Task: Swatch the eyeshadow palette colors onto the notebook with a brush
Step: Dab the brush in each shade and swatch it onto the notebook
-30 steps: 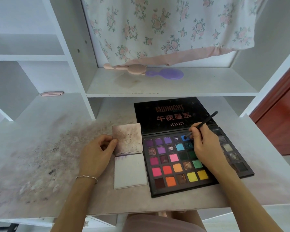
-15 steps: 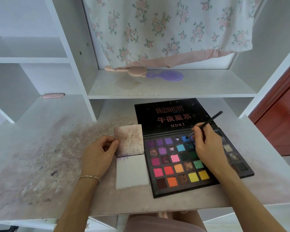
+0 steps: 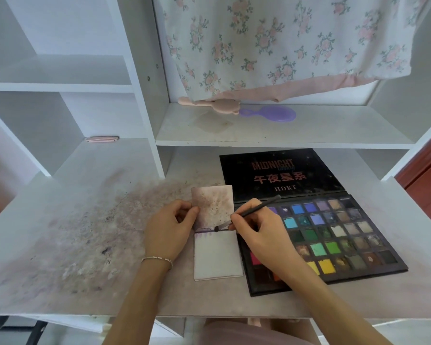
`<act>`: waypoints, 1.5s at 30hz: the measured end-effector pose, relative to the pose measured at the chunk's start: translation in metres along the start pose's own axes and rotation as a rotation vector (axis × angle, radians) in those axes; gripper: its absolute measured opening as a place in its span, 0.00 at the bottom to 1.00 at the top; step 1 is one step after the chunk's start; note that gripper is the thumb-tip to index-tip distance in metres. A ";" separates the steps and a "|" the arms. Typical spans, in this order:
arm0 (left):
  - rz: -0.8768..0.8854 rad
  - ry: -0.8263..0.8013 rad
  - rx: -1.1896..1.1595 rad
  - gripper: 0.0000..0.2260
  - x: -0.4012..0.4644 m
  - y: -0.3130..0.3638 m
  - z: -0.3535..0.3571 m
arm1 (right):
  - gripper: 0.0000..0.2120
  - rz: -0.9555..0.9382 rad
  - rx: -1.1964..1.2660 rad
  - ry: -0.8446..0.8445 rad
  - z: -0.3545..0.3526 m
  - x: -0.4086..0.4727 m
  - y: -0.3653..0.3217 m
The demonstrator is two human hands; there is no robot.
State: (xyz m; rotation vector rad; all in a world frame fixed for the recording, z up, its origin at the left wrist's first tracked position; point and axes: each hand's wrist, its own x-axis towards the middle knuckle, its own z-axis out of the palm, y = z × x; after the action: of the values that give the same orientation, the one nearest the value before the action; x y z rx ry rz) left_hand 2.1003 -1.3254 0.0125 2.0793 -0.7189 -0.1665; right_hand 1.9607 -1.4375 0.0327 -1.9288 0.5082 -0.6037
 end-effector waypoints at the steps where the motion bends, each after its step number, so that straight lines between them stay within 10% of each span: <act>1: -0.001 -0.001 -0.005 0.05 0.000 0.000 0.000 | 0.04 0.010 -0.007 -0.008 0.001 0.001 0.001; 45: 0.008 0.002 -0.008 0.04 0.001 -0.003 0.002 | 0.06 0.007 -0.074 -0.063 0.002 0.002 0.000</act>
State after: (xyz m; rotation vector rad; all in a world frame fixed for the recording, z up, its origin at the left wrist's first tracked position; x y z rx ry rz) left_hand 2.1017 -1.3263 0.0094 2.0690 -0.7240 -0.1629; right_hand 1.9635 -1.4376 0.0320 -2.0089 0.5031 -0.5245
